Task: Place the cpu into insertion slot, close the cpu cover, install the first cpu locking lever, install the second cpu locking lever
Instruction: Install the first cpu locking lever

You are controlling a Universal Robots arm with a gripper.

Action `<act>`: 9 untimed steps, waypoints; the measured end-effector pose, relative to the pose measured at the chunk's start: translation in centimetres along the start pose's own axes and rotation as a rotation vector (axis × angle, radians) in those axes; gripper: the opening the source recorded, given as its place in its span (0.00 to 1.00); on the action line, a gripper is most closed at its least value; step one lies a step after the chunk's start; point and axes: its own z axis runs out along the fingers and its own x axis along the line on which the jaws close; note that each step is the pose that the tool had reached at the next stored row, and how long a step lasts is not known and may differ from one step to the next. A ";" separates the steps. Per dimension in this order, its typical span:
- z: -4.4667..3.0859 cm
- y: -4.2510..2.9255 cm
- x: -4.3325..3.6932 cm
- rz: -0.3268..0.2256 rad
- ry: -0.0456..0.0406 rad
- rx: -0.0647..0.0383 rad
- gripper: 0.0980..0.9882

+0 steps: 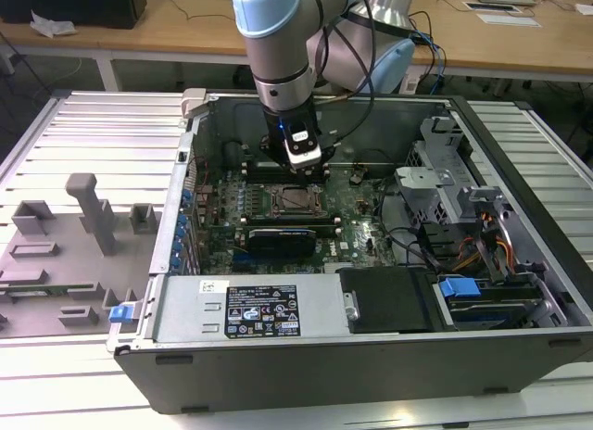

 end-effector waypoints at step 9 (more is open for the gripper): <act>-0.84 0.14 -0.17 -0.004 -0.0069 0.017 0.01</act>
